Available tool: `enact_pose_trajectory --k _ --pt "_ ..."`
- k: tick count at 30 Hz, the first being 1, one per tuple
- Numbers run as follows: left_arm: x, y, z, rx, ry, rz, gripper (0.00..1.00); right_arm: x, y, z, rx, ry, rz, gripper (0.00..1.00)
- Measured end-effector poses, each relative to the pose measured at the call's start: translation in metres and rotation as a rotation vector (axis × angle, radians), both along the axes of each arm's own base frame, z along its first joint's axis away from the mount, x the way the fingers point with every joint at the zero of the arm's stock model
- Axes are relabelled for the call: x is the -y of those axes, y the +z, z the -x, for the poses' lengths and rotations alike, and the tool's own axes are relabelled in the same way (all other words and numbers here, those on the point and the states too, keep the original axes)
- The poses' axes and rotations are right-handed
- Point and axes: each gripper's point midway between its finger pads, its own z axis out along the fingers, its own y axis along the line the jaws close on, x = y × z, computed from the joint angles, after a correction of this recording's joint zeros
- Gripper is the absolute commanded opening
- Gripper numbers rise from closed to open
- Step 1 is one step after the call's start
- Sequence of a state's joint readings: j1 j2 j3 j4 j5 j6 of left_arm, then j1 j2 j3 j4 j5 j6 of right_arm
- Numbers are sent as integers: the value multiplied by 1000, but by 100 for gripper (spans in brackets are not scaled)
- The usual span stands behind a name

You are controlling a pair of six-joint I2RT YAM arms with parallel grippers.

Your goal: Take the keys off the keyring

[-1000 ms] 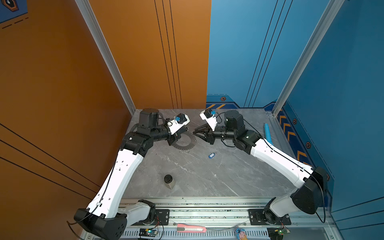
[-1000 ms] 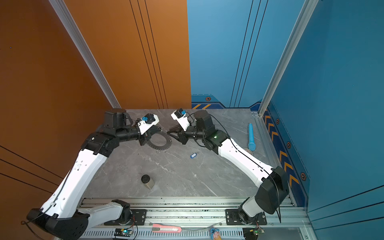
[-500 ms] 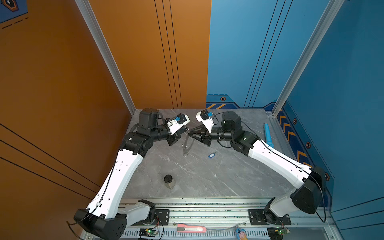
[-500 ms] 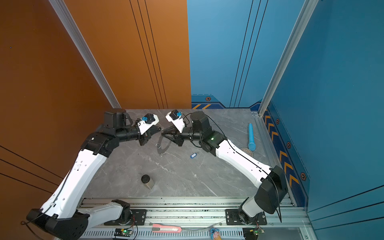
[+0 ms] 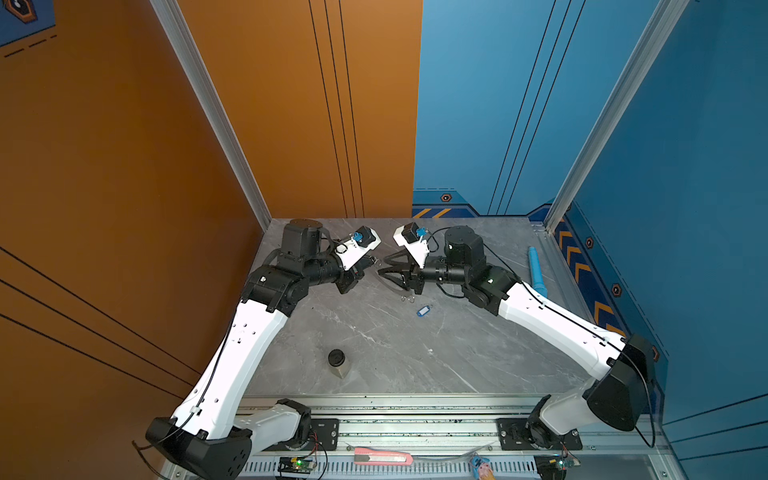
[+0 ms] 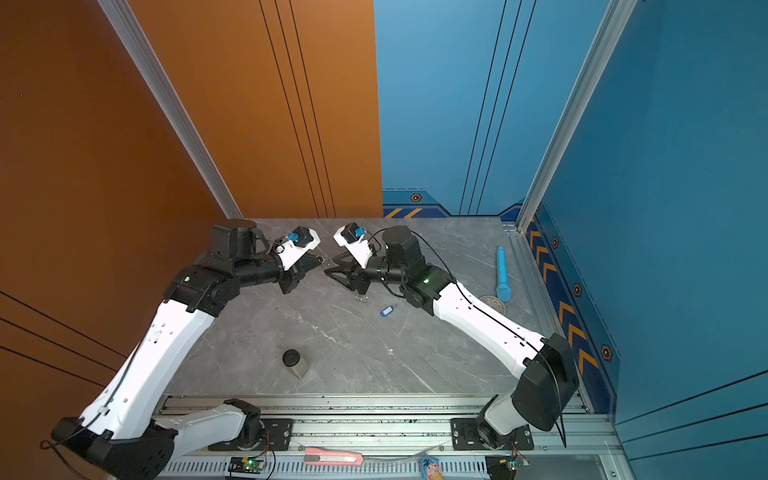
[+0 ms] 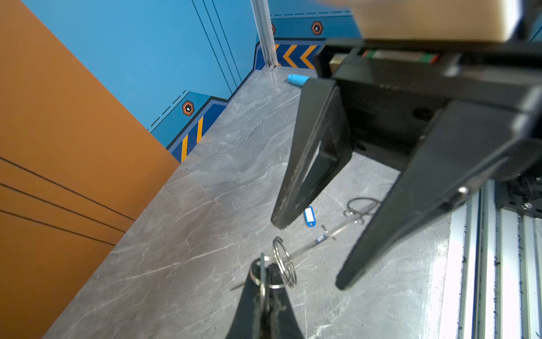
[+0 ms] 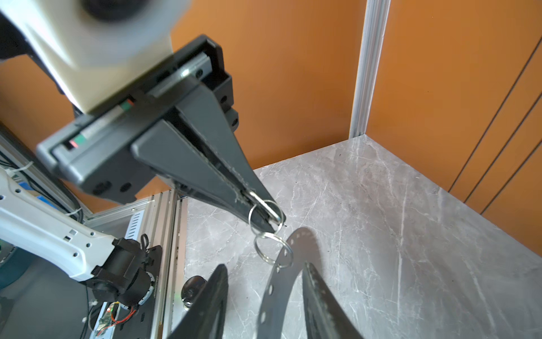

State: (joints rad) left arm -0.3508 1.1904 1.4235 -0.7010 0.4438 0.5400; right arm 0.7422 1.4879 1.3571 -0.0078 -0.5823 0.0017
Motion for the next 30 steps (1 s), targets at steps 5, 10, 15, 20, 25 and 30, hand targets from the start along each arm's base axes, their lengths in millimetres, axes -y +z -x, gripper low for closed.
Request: enact_pose_trajectory --k 5,10,15,20,25,30 --pt "-3 -1 -1 -30 92 -33 0 17 22 12 90 -71 -19 51" --pt "-6 3 -7 -71 194 -54 0 22 26 35 168 -116 -47 46" --pt "-9 -5 -6 -139 271 -69 0 15 -5 46 181 -149 -18 38" --pt "-9 -12 -2 -228 329 -59 0 7 -32 54 184 -171 -5 34" --pt "-5 -15 4 -312 365 -35 0 -5 -28 47 219 -198 -56 30" --pt "-6 -13 7 -367 400 -16 0 -15 -38 35 226 -228 -62 26"
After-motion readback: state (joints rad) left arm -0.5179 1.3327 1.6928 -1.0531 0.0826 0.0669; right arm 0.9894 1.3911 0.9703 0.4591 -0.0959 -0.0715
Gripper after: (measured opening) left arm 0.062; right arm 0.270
